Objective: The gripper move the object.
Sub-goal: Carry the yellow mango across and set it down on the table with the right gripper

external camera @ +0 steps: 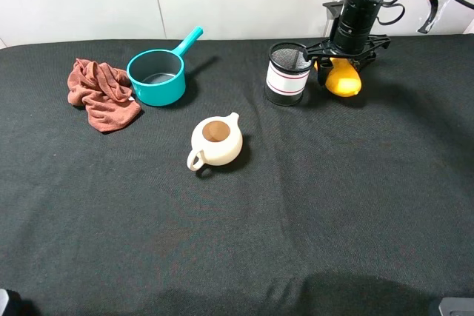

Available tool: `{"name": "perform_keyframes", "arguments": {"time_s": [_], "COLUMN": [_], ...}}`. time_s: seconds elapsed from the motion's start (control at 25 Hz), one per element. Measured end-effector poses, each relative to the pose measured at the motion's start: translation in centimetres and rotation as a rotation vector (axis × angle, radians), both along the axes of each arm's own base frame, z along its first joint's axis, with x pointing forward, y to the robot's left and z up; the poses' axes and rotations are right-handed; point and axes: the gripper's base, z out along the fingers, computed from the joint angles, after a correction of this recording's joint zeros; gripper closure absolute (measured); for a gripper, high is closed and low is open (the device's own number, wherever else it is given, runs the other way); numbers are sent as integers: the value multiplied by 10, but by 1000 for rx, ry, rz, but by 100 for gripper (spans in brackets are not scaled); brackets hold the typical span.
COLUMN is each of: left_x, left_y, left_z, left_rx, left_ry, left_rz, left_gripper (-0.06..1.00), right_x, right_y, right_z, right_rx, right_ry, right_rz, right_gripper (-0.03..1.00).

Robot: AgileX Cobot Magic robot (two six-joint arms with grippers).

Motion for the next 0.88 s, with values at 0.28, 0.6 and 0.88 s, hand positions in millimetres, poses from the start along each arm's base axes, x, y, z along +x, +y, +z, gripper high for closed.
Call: {"name": "perform_keyframes", "arguments": {"time_s": [0.28,0.6,0.88], "left_x": [0,0,0], "left_y": [0,0,0], "left_z": [0,0,0], "left_rx": [0,0,0], "left_ry": [0,0,0], "left_rz": [0,0,0], "left_gripper": [18,18,18], "right_x": [-1,-2,-1], "right_y": [0,-1,-1], "right_z": [0,17,19], "right_rx": [-3,-3,-6], "right_ry": [5,-22,-26], "right_rz": [5,8,11], "right_gripper": [50,50,50]}}
